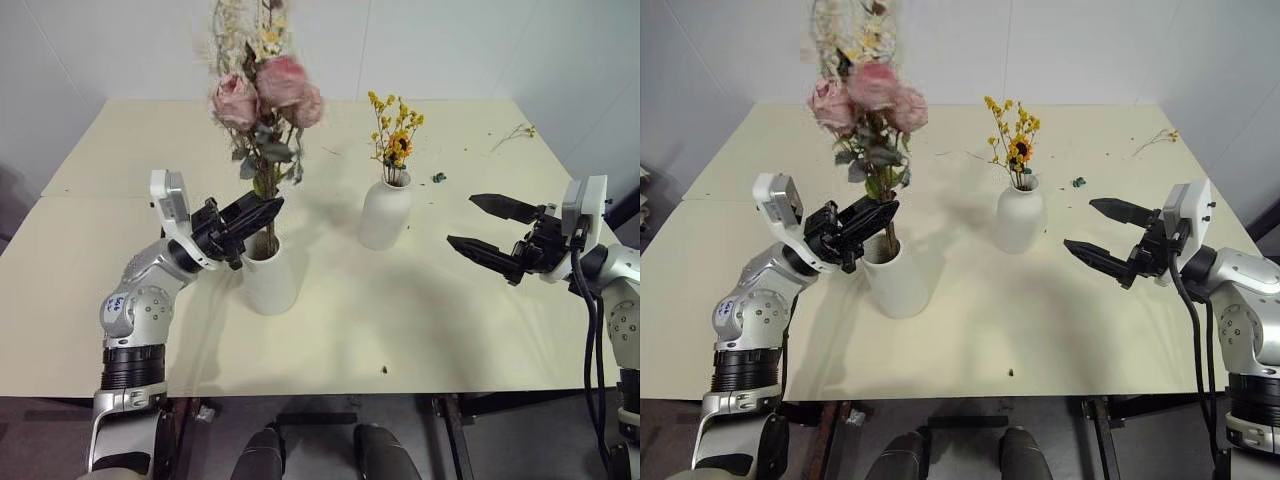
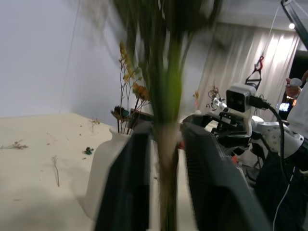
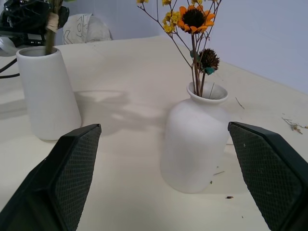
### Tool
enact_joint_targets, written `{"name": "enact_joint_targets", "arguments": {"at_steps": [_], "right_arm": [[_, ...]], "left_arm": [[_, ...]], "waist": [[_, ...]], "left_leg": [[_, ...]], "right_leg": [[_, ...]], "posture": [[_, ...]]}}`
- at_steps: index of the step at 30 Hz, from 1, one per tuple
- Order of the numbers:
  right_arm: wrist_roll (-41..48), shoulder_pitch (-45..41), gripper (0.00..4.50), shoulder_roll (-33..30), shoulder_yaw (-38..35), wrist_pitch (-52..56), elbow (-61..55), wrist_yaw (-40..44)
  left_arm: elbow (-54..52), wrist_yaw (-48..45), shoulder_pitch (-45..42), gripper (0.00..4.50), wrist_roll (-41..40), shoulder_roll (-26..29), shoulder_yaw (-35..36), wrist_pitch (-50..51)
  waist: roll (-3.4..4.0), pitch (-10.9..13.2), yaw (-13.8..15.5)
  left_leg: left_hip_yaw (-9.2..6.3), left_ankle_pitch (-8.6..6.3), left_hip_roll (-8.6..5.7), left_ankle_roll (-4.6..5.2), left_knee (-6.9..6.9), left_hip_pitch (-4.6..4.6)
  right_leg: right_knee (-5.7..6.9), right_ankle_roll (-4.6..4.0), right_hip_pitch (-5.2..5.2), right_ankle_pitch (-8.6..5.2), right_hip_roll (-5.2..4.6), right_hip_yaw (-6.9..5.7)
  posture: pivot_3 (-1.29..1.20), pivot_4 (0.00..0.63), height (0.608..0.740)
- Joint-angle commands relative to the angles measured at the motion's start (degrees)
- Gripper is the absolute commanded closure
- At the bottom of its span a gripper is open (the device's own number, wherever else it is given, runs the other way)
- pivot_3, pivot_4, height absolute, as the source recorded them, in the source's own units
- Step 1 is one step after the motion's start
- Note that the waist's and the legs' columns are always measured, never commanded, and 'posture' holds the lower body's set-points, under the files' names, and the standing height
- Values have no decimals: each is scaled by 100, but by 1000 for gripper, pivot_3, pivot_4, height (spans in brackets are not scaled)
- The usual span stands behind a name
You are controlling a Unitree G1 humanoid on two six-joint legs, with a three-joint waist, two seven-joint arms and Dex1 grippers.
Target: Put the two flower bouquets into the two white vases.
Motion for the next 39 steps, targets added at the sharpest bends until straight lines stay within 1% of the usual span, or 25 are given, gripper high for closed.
{"name": "enact_joint_targets", "arguments": {"at_steps": [1,5,7,8,12,17,20,24,26,28,33,39], "right_arm": [[81,-131,0,27,-172,-115,-122,-51],[31,-181,0,123,-117,-188,-57,-55],[11,-199,0,183,-86,-234,-20,-56],[-4,-210,0,214,-70,-257,5,-55],[-54,-221,0,293,-51,-325,65,-44],[-91,-239,0,379,-18,-384,95,-62],[-63,-223,0,335,-59,-324,35,-40],[-98,-251,0,247,-127,-346,162,-2],[-114,-276,0,238,-137,-373,222,6],[-127,-329,0,267,-128,-401,278,-26],[-189,-402,0,344,-27,-463,360,-31],[-152,-368,0,272,-87,-399,281,-40]], "left_arm": [[-166,-183,-31,2011,-38,263,84,23],[-94,-340,-130,723,100,761,81,111],[-60,-532,-135,220,189,1107,71,128],[-25,-601,-153,36,211,1249,89,139],[85,-704,-206,36,225,1419,112,63],[162,-797,-236,36,251,1344,-21,82],[1,-1025,-69,36,136,1555,-54,372],[214,-1056,-36,36,270,1770,232,165],[205,-1069,-12,36,271,1820,238,176],[244,-1092,-57,36,264,1777,172,218],[615,-1228,-407,36,404,1332,-168,87],[869,-1533,-587,36,500,1228,-404,113]], "waist": [[0,0,-7],[0,0,-5],[0,0,-11],[0,0,-12],[0,0,1],[0,0,2],[0,0,0],[0,0,-34],[0,0,-29],[0,0,-15],[0,0,16],[0,0,-23]], "left_leg": [[0,0,0,0,0,0],[0,0,1,0,-4,0],[-1,0,1,0,-5,0],[0,0,1,0,-6,-1],[0,0,1,0,-14,0],[-1,0,1,0,-16,-2],[-1,0,2,0,-20,-3],[0,0,4,0,-26,-2],[0,0,4,0,-28,0],[0,0,4,0,-28,-1],[-2,0,3,0,-24,-2],[-1,-1,4,1,-30,-6]], "right_leg": [[0,0,0,0,0,0],[0,-3,-3,-2,0,0],[-1,-4,-3,-2,0,-1],[-1,-4,-4,-2,0,0],[-4,-7,-5,-4,0,0],[-6,-7,-6,-5,0,-2],[-6,-8,-8,-5,0,-2],[-4,-11,-13,-6,0,-1],[-2,-13,-14,-8,1,-2],[-3,-13,-13,-8,0,-1],[-3,-12,-10,-7,0,-5],[-5,-11,-17,-7,0,-4]], "posture": [[0,150,740],[0,150,740],[0,150,740],[0,150,740],[0,150,740],[0,150,740],[0,150,740],[0,150,740],[0,150,740],[0,150,740],[0,150,740],[0,150,740]]}}
